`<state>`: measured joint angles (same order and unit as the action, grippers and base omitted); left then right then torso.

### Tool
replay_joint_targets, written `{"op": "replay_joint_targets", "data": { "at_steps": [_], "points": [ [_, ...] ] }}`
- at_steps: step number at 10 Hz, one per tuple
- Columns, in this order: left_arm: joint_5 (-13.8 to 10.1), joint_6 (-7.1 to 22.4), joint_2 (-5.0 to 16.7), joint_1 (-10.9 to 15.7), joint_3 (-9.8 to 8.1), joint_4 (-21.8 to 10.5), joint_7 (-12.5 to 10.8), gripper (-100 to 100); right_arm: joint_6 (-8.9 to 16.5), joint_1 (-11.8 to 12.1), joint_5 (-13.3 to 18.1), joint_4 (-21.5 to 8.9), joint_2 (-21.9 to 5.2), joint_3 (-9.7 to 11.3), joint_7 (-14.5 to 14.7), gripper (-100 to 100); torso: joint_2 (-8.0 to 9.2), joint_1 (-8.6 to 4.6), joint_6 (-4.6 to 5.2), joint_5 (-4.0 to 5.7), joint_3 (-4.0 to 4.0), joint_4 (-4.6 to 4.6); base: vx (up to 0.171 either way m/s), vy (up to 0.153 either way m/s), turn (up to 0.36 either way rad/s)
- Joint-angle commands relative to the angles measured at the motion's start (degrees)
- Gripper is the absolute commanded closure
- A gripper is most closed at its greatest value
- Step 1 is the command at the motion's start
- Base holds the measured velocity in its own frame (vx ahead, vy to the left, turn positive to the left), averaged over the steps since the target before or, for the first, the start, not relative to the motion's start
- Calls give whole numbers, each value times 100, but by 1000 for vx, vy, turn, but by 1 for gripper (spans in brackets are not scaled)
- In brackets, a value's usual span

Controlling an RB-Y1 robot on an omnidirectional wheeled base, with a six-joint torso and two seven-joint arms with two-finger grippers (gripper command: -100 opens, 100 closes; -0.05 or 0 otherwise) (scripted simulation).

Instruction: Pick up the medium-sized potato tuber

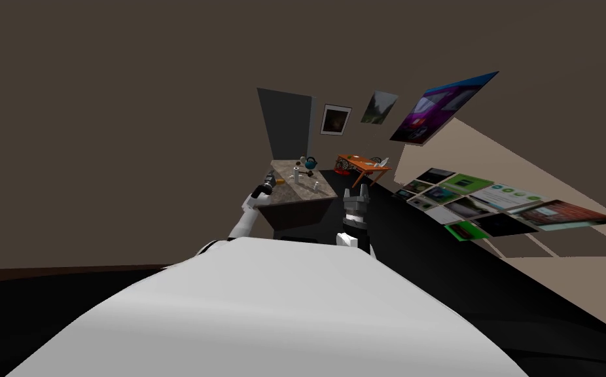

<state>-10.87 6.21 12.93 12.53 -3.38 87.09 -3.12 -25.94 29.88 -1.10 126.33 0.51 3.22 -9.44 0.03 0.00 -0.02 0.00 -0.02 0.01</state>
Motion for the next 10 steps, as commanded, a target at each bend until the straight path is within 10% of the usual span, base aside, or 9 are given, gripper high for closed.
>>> {"op": "replay_joint_targets", "data": {
  "at_steps": [1, 10],
  "points": [
    [-51, 170, 33, 201, -22, -286, -21, -100, 0, 0, 0, 0, 0, 0, 0, 0, 0, 0, 0, 0, 0, 0, -13, -1, -2],
    [-372, 1182, 141, 1380, -165, -1703, -98, -100, 0, 0, 0, 0, 0, 0, 0, 0, -5, 1, 0, 0, 3, -1, -4, 0, 0]
  ]
}}
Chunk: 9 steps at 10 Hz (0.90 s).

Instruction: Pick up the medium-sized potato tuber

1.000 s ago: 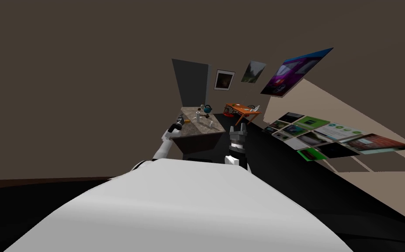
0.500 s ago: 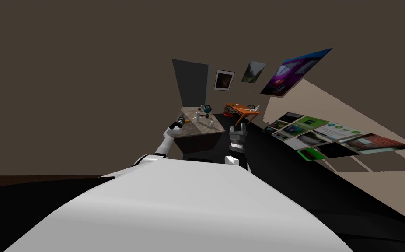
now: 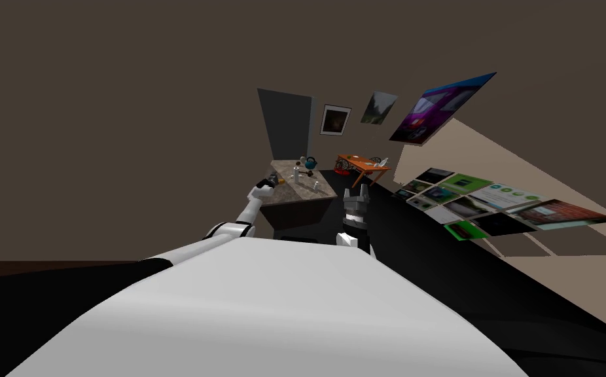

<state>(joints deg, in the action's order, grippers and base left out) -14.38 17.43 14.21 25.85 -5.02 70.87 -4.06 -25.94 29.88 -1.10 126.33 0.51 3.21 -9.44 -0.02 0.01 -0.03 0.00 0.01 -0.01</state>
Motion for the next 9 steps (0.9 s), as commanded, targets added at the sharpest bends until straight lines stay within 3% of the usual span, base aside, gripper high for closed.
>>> {"op": "replay_joint_targets", "data": {
  "at_steps": [1, 4, 5, 6, 7, 8, 9],
  "points": [
    [-95, 286, 26, 286, -36, -286, -23, -100, 0, 0, 0, 0, 0, 0, 0, 0, 0, 0, 0, 0, 0, 0, 5, 3, 1],
    [-165, 542, 35, 599, -71, -751, -41, -100, 0, 0, 0, 0, 0, 0, 0, 0, -3, 1, 0, 0, 1, 0, 7, 5, 0],
    [-232, 767, 40, 837, -104, -959, -59, -100, 0, 0, 0, 0, 0, 0, 0, 0, -2, 1, -1, 0, 1, -1, 11, 7, 3],
    [-232, 773, 40, 862, -104, -1077, -59, -100, 0, 0, 0, 0, 0, 0, 0, 0, -4, 1, 0, 0, 2, 0, 13, 6, -2],
    [-294, 998, 45, 1114, -138, -1305, -78, -100, 0, 0, 0, 0, 0, 0, 0, 0, -4, 2, -1, -1, 2, -1, 16, 8, 5],
    [-294, 998, 45, 1114, -138, -1396, -78, -100, 0, 0, 0, 0, 0, 0, 0, 0, -6, 2, 0, 0, 3, -1, 14, 5, -2],
    [-351, 1208, 50, 1354, -169, -1659, -96, -100, 0, 0, 0, 0, 0, 0, 0, 0, -4, 2, -1, -1, 3, -2, 20, 10, 6]
  ]
}}
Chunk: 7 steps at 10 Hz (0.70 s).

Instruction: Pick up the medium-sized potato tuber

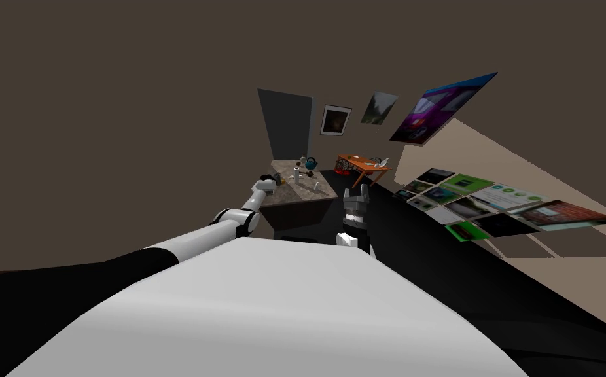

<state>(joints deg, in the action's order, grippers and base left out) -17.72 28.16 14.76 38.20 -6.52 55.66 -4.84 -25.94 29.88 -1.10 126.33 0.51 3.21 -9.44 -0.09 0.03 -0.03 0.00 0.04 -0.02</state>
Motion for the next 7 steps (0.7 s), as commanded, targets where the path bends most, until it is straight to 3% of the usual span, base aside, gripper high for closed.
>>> {"op": "replay_joint_targets", "data": {
  "at_steps": [1, 4, 7],
  "points": [
    [-16, 143, -5, 120, -20, -184, -18, -100, 0, 0, 0, 0, 0, 0, 0, 0, 0, 0, 0, 0, 0, 0, 20, 9, -1],
    [-113, 554, 17, 561, -80, -621, -56, -100, 0, 0, 0, 0, 0, 0, 0, 0, 0, 0, -1, -1, 1, -1, 23, 9, 5],
    [-152, 746, 33, 760, -107, -1039, -76, -100, 0, 0, 0, 0, 0, 0, 0, 0, -3, 2, -1, -1, 2, -1, 28, 12, 4]
  ]
}}
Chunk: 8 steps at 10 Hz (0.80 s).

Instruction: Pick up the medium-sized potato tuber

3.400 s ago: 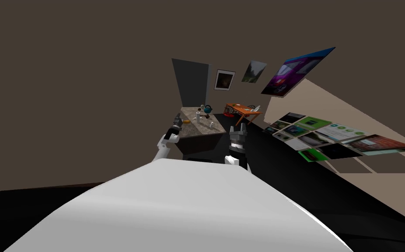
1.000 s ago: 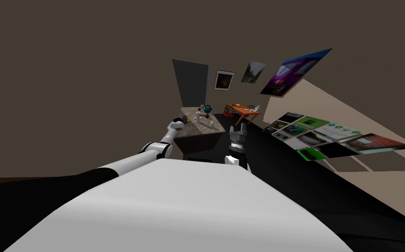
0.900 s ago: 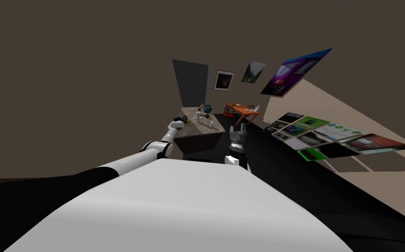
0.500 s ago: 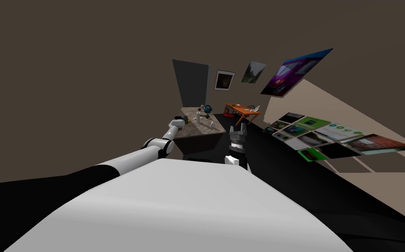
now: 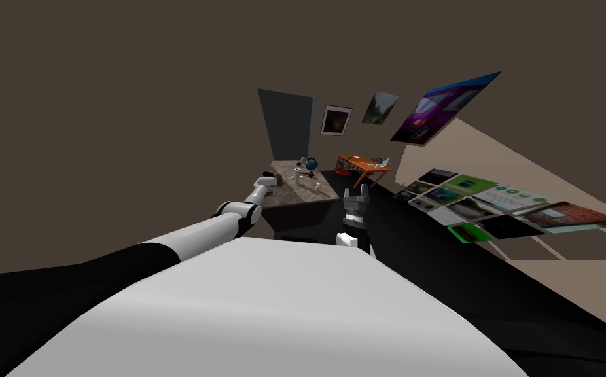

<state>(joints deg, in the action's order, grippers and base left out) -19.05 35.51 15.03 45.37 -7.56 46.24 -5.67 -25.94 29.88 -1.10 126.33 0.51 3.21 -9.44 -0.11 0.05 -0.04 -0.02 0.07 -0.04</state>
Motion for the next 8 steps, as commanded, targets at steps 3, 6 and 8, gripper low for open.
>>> {"op": "replay_joint_targets", "data": {
  "at_steps": [3, 6, 8],
  "points": [
    [-80, 358, 46, 387, -52, -593, -32, -100, 0, 0, 0, 0, 0, 0, 0, 0, -1, 1, 0, 0, 1, -1, 37, 15, 8],
    [-129, 766, 94, 756, -109, -1150, -86, -100, 0, 0, 0, 0, 0, 0, 0, 0, -10, 6, -1, -1, 6, -2, 61, 28, 14],
    [-136, 870, 102, 842, -122, -1350, -102, -100, 0, 0, 0, 0, 0, 0, 0, 0, -10, 5, -1, -2, 6, -3, 51, 20, 6]
  ]
}}
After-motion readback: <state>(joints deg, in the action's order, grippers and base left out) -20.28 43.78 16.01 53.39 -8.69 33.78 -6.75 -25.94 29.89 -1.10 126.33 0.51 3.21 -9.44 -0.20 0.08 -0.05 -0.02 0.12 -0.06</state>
